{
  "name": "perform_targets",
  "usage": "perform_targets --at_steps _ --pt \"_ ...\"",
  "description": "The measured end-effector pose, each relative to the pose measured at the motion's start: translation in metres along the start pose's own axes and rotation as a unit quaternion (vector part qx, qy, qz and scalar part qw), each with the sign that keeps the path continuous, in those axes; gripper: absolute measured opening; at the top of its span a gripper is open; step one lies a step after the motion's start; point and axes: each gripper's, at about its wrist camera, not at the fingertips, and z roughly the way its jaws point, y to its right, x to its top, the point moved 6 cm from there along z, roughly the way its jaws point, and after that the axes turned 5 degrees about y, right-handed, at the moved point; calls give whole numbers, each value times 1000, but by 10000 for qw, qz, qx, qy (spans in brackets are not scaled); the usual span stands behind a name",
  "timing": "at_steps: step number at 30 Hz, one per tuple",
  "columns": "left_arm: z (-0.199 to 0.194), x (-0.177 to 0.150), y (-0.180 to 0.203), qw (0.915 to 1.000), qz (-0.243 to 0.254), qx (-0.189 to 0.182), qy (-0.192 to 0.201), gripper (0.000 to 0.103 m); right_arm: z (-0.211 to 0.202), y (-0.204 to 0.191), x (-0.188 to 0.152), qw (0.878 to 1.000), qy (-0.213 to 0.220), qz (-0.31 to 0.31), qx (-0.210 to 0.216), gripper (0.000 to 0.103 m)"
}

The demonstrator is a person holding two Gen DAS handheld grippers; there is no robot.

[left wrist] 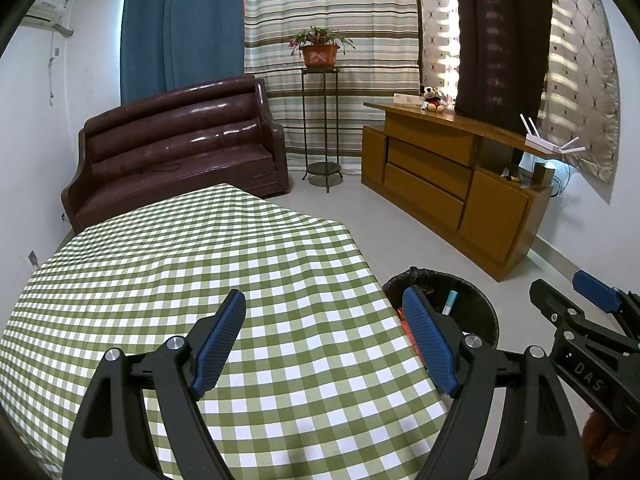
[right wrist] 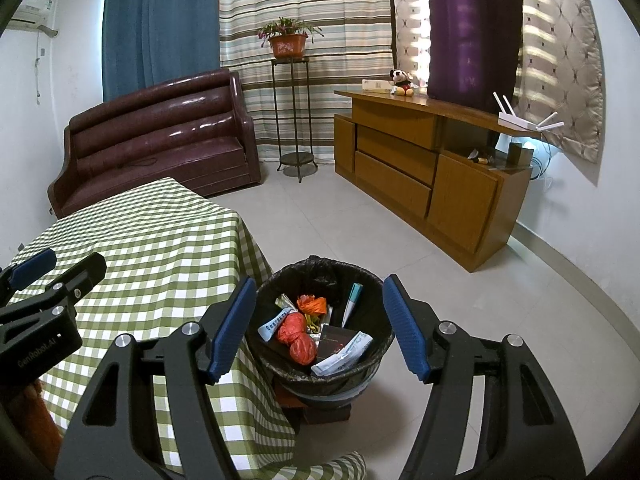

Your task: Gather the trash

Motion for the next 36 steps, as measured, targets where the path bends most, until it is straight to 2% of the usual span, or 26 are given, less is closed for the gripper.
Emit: perform_targets --at_steps 36 --pt "0 0 4 10000 -5 22 19 78 0 -1 1 10000 -8 -4 -1 64"
